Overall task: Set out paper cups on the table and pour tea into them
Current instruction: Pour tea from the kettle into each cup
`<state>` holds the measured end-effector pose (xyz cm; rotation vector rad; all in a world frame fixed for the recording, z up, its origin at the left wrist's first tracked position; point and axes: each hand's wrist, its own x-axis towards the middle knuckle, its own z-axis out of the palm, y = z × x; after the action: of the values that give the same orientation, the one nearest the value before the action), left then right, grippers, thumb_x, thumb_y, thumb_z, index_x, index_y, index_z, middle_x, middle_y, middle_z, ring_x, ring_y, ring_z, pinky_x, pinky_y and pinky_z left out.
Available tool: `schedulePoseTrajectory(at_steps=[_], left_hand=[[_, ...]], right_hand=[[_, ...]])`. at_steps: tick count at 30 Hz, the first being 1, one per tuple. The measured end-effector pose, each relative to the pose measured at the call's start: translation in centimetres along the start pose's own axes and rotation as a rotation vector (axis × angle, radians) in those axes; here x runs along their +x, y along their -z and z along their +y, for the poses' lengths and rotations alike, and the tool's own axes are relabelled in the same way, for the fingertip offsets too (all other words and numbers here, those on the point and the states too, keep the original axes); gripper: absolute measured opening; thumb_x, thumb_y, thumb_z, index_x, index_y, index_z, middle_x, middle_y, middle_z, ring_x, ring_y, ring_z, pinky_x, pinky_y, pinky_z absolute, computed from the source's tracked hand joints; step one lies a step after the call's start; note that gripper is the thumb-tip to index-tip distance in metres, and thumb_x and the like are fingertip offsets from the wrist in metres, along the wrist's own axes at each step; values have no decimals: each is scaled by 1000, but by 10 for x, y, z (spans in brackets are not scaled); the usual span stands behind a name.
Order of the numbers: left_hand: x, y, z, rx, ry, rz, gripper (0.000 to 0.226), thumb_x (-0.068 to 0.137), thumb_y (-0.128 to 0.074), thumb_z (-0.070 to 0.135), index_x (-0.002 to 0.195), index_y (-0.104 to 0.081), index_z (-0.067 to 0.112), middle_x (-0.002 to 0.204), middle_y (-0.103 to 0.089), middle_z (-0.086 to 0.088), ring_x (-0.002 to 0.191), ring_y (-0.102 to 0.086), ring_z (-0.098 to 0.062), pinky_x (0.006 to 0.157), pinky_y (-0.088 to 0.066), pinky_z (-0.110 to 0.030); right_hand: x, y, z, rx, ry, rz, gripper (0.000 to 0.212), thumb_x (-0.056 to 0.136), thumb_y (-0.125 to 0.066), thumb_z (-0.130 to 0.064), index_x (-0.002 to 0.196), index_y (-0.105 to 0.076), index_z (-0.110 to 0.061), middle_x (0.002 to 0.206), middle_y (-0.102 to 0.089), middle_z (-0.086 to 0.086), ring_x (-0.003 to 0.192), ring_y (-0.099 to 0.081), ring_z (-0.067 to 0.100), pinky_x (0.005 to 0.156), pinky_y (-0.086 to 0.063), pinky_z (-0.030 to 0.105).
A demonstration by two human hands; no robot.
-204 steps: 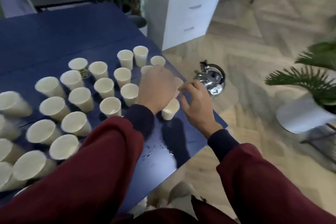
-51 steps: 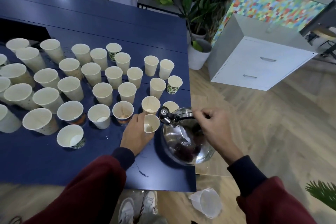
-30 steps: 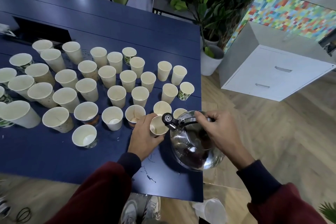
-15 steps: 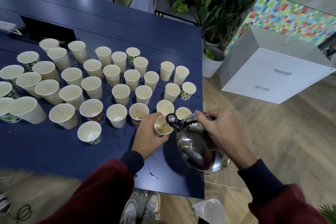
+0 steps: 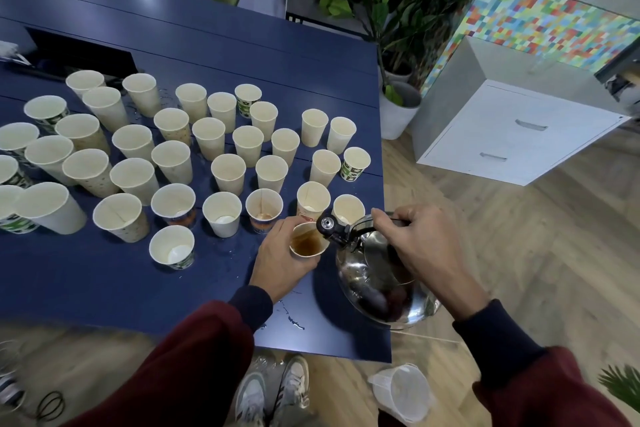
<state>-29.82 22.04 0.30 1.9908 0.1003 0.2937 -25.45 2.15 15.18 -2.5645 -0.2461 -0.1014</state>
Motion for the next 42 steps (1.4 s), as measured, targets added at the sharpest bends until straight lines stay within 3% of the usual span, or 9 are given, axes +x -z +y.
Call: schedulePoseTrajectory(at_steps=[6, 10, 15, 21, 24, 27, 32, 37, 42], left_hand=[[0, -3, -5, 8, 32, -20, 52, 66, -84, 33, 112, -59, 32, 109, -62, 14, 102, -59, -6, 86, -47, -20], [-1, -6, -12, 11, 115, -14, 52, 65, -85, 28, 108, -57, 32, 105, -64, 14, 97, -60, -7, 82, -50, -26], [6, -13, -16, 75, 163, -77, 48, 67, -84, 27, 102, -50, 28, 100, -62, 7, 92, -59, -16, 76, -47, -33], [11, -18, -16, 245, 233, -163, 64, 66, -87, 33, 115, -48, 19, 118, -54, -2, 108, -56, -26, 86, -49, -41], [16, -21, -5, 325, 73, -47, 84, 59, -90, 45, 124, -48, 15, 122, -50, -2, 111, -50, -21, 88, -47, -39], [38, -35, 13, 401, -97, 17, 78, 59, -90, 40, 120, -51, 10, 118, -54, -7, 106, -52, -28, 84, -47, -42], [86, -71, 33, 734, -199, -132, 68, 66, -81, 43, 120, -54, 11, 119, -58, -10, 112, -52, -32, 92, -41, -47], [120, -84, 29, 1061, -209, -361, 78, 77, -69, 56, 137, -44, 13, 135, -54, -7, 138, -35, -30, 115, -13, -61], [124, -94, 19, 1032, -270, -293, 60, 71, -72, 60, 105, -63, 11, 106, -64, -8, 111, -55, -32, 110, -20, -53]], right_hand=[[-5, 1, 6, 93, -38, 19, 58, 89, -69, -40, 54, -46, -1, 49, -32, 9, 48, -31, 14, 50, -29, 33], [-11, -2, 13, 229, -107, 69, 60, 90, -71, -34, 50, -32, -12, 47, -24, -6, 49, -26, 14, 53, -26, 34], [-18, -4, 18, 335, -162, 120, 62, 87, -70, -41, 54, -37, -1, 47, -28, 1, 48, -30, 19, 51, -29, 36], [-13, 9, 30, 387, -216, 172, 63, 85, -69, -41, 58, -35, 4, 52, -27, 9, 51, -28, 20, 49, -29, 44], [-4, 19, 41, 383, -226, 176, 62, 81, -67, -46, 58, -37, 4, 52, -28, 9, 50, -29, 21, 47, -34, 53], [10, 26, 51, 316, -169, 180, 61, 84, -67, -43, 57, -42, 5, 51, -31, 15, 48, -31, 20, 48, -38, 49], [39, 36, 80, 190, -84, 139, 53, 85, -64, -47, 52, -43, -12, 44, -30, 0, 46, -32, 13, 50, -40, 43], [68, 39, 102, 259, -43, 77, 53, 89, -68, -41, 50, -43, -14, 45, -33, 2, 47, -33, 12, 51, -36, 36], [90, 38, 116, 255, 7, 25, 55, 89, -71, -37, 51, -47, -5, 49, -42, 13, 47, -35, 13, 51, -37, 36]])
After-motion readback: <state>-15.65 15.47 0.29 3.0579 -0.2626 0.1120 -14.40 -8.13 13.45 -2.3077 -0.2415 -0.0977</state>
